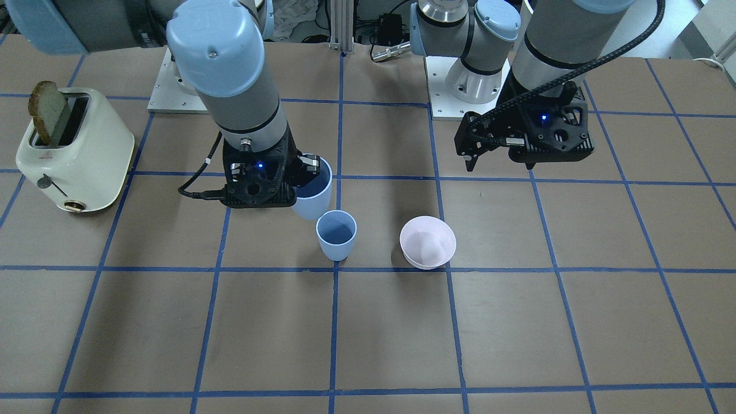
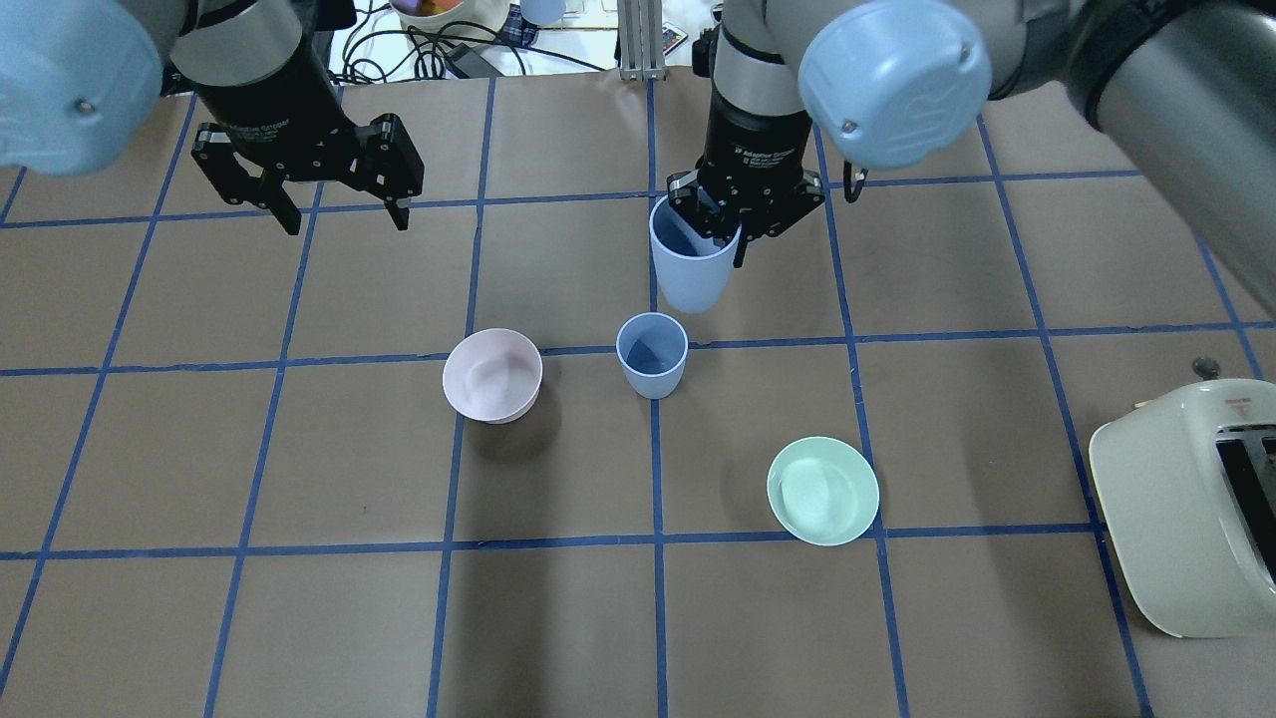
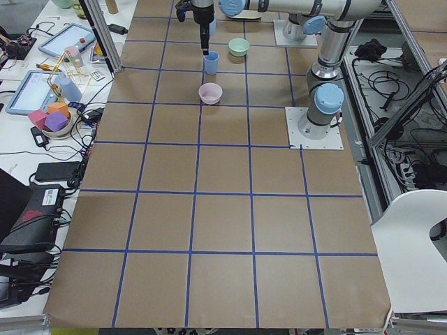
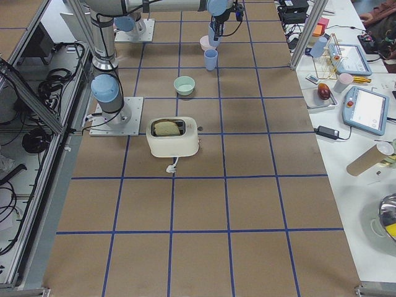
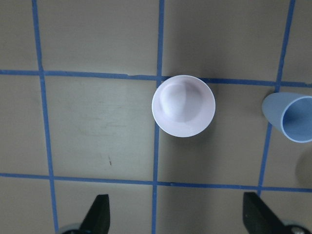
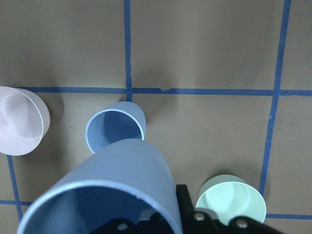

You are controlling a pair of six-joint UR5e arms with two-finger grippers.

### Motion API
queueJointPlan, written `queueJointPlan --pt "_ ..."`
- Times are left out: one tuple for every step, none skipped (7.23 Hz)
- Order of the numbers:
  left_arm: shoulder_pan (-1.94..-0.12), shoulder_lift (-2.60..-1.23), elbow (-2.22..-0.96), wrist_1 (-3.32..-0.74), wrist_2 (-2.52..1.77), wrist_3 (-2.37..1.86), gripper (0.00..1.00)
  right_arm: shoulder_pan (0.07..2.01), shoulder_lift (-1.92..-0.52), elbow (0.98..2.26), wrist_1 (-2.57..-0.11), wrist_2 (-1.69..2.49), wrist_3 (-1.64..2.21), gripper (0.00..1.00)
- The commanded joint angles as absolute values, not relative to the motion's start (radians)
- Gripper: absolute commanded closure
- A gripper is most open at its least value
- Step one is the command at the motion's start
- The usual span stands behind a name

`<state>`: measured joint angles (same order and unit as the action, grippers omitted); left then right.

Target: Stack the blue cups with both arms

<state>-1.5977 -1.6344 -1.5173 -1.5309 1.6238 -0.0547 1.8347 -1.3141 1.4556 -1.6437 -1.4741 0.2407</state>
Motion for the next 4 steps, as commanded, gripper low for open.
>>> queueJointPlan --pt "-1.594 -1.598 -1.591 -1.399 1.623 -0.051 0.00 1.882 -1.330 1.598 -1.845 -1.471 0.319 1.00" --pt "-1.589 -1.600 -1.583 -1.397 1.618 -0.054 0.00 1.900 -1.330 1.653 -1.912 -1.471 0.342 1.00" --pt "-1.589 -1.604 -1.579 -1.400 1.612 -0.054 0.00 1.901 -1.330 1.679 -1.971 -1.474 0.344 1.00" --pt "-1.589 -1.602 -1.575 -1.405 1.608 -0.055 0.00 1.901 -1.330 1.684 -1.971 -1.479 0.344 1.00"
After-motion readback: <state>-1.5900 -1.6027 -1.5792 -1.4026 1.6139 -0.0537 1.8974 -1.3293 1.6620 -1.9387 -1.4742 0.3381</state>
